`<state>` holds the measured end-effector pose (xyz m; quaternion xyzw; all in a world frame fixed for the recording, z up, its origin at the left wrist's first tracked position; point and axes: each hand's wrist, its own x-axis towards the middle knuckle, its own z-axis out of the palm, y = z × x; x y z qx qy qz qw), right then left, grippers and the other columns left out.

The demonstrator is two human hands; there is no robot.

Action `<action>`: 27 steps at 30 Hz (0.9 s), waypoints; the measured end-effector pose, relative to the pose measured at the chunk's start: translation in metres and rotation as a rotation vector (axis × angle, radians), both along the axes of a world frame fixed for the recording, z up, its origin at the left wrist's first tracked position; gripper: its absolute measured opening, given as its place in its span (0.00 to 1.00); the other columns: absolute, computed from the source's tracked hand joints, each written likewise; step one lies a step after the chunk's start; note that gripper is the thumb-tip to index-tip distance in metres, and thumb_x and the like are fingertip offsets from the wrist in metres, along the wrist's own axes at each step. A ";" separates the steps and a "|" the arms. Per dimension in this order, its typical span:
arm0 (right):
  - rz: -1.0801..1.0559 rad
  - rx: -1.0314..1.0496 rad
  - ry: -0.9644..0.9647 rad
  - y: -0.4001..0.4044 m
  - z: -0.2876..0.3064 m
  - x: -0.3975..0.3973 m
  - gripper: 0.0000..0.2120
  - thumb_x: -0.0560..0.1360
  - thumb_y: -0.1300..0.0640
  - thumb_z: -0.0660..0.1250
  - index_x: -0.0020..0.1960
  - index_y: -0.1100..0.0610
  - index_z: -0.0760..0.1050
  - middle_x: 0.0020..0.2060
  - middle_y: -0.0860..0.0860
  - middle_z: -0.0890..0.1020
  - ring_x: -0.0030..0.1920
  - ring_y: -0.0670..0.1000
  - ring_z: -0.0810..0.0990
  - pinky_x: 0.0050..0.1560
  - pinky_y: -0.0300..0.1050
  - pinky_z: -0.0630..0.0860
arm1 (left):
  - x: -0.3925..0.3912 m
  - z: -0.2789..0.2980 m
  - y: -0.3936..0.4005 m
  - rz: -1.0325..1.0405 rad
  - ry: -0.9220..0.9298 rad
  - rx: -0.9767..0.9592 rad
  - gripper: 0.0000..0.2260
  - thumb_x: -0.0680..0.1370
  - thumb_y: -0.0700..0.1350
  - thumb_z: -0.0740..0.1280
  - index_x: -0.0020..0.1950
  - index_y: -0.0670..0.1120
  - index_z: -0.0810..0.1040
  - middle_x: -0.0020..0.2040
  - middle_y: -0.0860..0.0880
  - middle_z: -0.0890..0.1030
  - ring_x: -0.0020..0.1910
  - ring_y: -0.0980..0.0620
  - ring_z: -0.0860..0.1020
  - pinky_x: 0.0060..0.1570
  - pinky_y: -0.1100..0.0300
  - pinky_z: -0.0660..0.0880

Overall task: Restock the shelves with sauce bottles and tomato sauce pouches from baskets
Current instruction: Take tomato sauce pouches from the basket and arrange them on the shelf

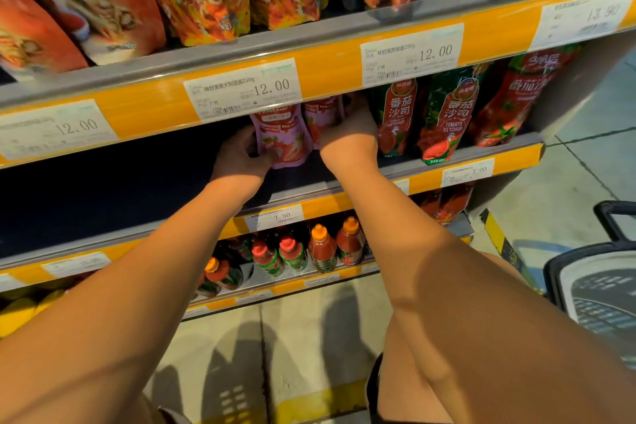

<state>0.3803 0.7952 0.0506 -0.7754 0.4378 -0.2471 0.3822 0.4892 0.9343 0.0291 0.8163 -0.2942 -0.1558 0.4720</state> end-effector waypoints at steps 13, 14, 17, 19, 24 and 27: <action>0.076 0.154 0.046 -0.002 0.027 -0.041 0.05 0.77 0.64 0.62 0.51 0.58 0.75 0.38 0.50 0.76 0.34 0.51 0.73 0.24 0.37 0.67 | 0.004 0.008 -0.020 -0.079 0.148 0.044 0.21 0.73 0.46 0.80 0.64 0.49 0.81 0.54 0.53 0.86 0.48 0.56 0.83 0.34 0.66 0.75; 0.073 0.206 0.016 0.001 0.031 -0.046 0.04 0.76 0.65 0.63 0.50 0.59 0.75 0.38 0.53 0.77 0.34 0.53 0.74 0.26 0.39 0.67 | 0.002 0.007 -0.023 -0.074 0.150 0.035 0.21 0.72 0.46 0.80 0.64 0.49 0.81 0.54 0.53 0.86 0.47 0.56 0.83 0.33 0.66 0.75; 0.118 0.241 0.009 0.007 0.034 -0.054 0.04 0.76 0.65 0.64 0.43 0.62 0.75 0.38 0.57 0.79 0.36 0.57 0.75 0.32 0.47 0.73 | -0.002 0.006 -0.030 -0.077 0.165 0.017 0.21 0.72 0.47 0.80 0.64 0.51 0.81 0.55 0.55 0.86 0.50 0.56 0.83 0.37 0.63 0.77; 0.151 0.239 0.062 0.009 0.036 -0.058 0.08 0.76 0.65 0.64 0.38 0.63 0.73 0.35 0.56 0.77 0.34 0.56 0.74 0.31 0.45 0.70 | -0.006 0.006 -0.034 -0.077 0.185 0.001 0.22 0.72 0.46 0.80 0.65 0.51 0.80 0.55 0.56 0.85 0.52 0.56 0.83 0.40 0.63 0.79; 0.253 0.181 0.101 0.021 0.036 -0.057 0.09 0.75 0.62 0.68 0.51 0.64 0.83 0.46 0.58 0.85 0.47 0.61 0.83 0.49 0.58 0.84 | -0.008 0.012 -0.026 -0.076 0.184 0.022 0.25 0.72 0.45 0.81 0.65 0.54 0.76 0.56 0.57 0.82 0.55 0.56 0.81 0.44 0.60 0.80; 0.340 0.182 0.072 0.034 0.032 -0.051 0.04 0.75 0.59 0.70 0.47 0.56 0.84 0.44 0.52 0.85 0.48 0.57 0.83 0.52 0.57 0.83 | -0.003 0.014 -0.003 -0.038 0.187 0.027 0.31 0.73 0.40 0.80 0.73 0.51 0.72 0.68 0.49 0.79 0.66 0.48 0.78 0.53 0.48 0.82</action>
